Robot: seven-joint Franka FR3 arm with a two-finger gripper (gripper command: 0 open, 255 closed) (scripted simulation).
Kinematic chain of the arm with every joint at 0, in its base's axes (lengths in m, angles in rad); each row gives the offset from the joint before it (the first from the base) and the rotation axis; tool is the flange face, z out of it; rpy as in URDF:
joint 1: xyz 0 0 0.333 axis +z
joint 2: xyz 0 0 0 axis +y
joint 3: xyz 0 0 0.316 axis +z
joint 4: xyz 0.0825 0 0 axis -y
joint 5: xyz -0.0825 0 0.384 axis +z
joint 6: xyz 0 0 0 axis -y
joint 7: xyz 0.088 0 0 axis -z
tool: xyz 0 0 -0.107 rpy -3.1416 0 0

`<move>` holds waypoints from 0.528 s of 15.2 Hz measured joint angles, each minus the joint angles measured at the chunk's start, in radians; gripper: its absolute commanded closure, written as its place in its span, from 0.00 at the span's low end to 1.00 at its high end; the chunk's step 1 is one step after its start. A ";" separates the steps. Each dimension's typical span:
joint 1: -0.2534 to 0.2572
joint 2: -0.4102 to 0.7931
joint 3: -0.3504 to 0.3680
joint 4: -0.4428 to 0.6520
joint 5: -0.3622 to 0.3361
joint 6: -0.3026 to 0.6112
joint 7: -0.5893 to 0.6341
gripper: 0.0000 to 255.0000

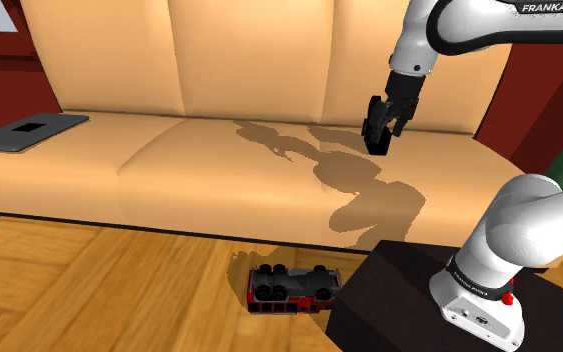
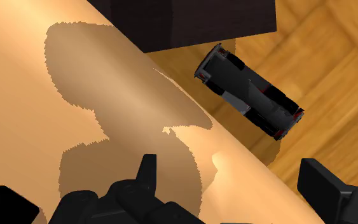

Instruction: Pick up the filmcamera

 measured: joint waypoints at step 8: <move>-0.084 0.183 -0.045 0.120 -0.034 0.048 0.076 0.00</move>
